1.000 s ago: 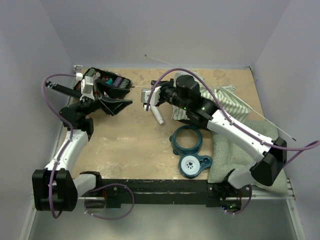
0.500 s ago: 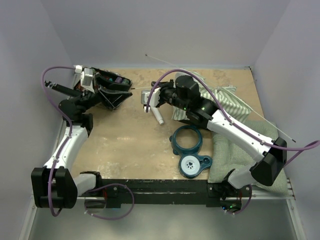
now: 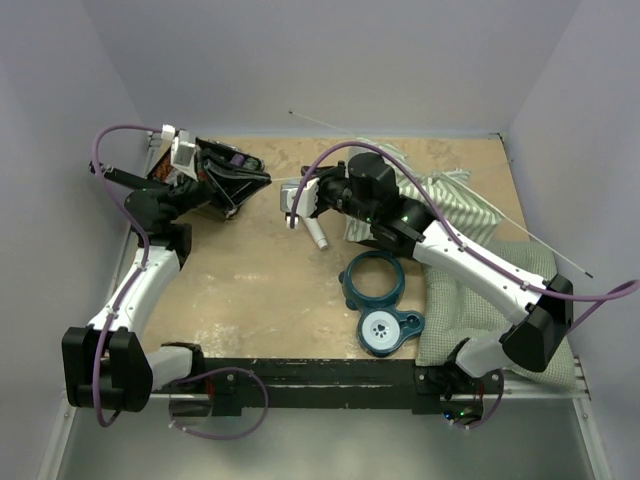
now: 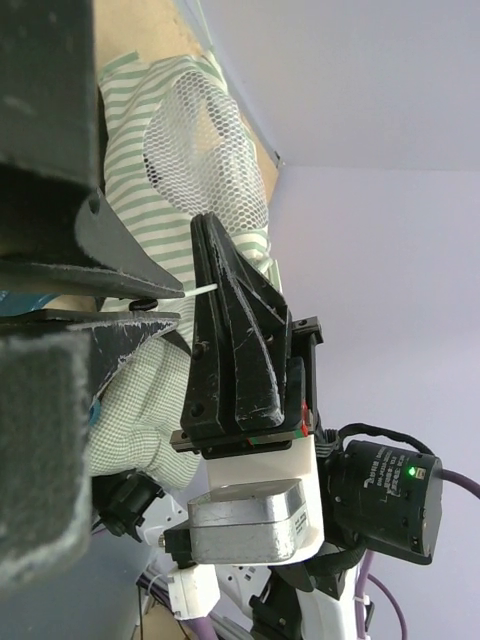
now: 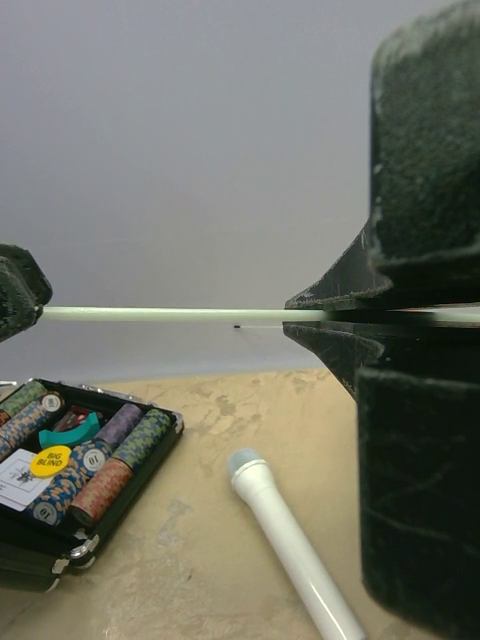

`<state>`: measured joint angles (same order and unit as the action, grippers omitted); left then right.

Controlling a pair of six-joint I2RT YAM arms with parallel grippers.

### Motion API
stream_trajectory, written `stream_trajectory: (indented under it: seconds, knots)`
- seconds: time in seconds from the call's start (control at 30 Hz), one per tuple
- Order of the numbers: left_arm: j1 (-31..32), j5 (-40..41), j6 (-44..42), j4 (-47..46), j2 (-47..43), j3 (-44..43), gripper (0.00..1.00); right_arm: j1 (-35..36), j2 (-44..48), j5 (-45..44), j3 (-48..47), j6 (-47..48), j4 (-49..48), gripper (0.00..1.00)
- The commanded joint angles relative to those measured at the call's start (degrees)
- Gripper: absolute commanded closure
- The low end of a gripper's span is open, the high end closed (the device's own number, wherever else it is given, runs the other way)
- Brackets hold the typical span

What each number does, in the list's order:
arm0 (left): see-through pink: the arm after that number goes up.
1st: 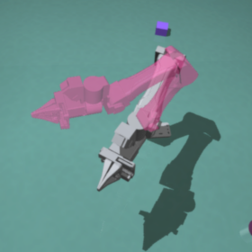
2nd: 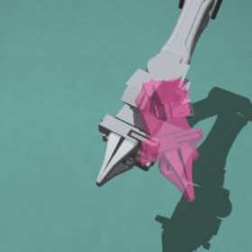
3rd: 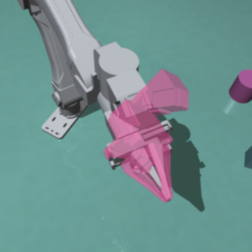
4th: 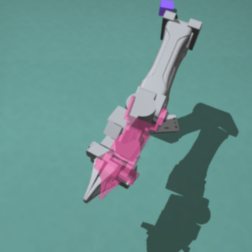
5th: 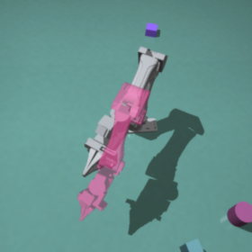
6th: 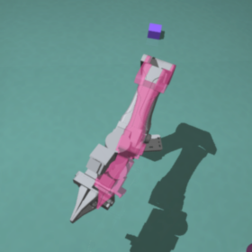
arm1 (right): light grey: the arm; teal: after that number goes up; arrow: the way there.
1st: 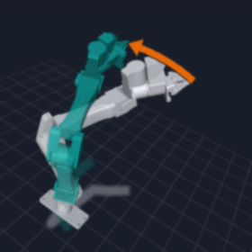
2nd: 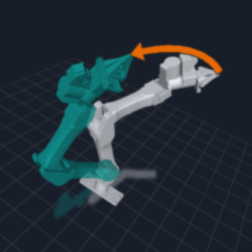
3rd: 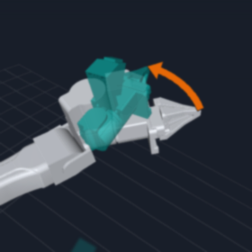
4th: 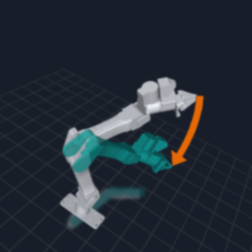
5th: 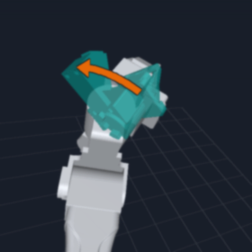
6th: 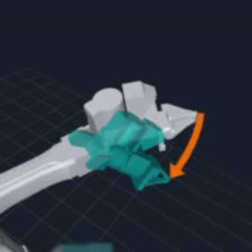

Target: Set up the pet tent

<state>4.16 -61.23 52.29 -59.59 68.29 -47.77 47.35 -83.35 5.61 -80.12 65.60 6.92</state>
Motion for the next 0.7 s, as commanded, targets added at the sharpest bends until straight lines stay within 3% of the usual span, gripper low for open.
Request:
stream_trajectory:
  seconds: [0.0,0.07,0.2,0.33,0.67]
  knots:
    - [1.0,0.6,-1.6,0.8,0.2,-2.2,0.94,-0.1,0.6,-2.2,-0.4,1.6,0.7,1.00]
    - [1.2,0.6,-1.9,1.3,0.2,-2.2,1.00,0.1,0.5,-2.4,-0.5,1.6,0.7,1.00]
    - [1.2,0.4,-2.2,2.7,0.2,-2.2,1.00,0.5,0.6,-2.5,-0.6,1.2,0.6,1.00]
    - [1.2,1.2,-2.1,4.2,0.0,-2.4,1.00,1.0,0.2,-2.2,-1.6,0.0,0.6,0.68]
    - [1.3,3.0,-1.6,5.4,0.4,-2.1,1.00,3.8,-1.5,-1.0,-5.5,-2.0,1.2,0.68]
